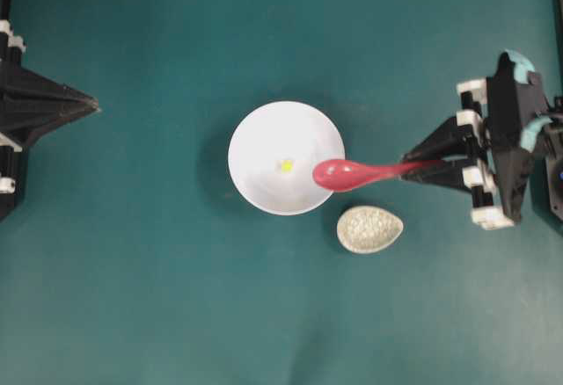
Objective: Scoop the yellow hexagonal prism block from the bowl with a spoon using the right arm.
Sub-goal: 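Move the spoon over the white bowl and lower it inside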
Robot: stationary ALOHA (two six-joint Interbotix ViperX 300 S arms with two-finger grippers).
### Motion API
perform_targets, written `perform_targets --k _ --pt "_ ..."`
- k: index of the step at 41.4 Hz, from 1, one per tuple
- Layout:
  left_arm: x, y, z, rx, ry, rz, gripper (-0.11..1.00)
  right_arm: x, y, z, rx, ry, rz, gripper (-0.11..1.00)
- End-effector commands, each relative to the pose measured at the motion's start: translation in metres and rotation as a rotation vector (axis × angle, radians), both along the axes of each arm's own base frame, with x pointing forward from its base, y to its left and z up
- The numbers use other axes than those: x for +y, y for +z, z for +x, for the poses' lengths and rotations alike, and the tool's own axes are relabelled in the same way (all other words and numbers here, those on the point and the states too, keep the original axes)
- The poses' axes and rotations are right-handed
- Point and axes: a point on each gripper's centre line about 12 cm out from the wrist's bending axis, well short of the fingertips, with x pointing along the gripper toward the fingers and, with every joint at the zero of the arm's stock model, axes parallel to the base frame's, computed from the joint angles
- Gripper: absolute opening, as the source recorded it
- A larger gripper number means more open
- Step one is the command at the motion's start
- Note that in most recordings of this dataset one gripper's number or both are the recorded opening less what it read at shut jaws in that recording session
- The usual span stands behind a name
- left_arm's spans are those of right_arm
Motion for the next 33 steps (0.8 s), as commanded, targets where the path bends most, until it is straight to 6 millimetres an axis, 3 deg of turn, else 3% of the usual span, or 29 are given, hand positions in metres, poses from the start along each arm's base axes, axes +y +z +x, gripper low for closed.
perform_targets --k 1,20,33 --pt "0.001 0.01 0.001 -0.028 0.003 0.001 0.03 -0.007 0.015 0.008 0.017 -0.013 0.009 0.24" --pt "0.001 0.011 0.001 -0.031 0.003 0.001 0.03 -0.037 0.028 0.035 0.259 -0.038 0.054 0.24" --pt "0.001 0.011 0.001 -0.031 0.003 0.001 0.03 -0.045 0.02 0.06 0.481 0.018 0.031 0.24"
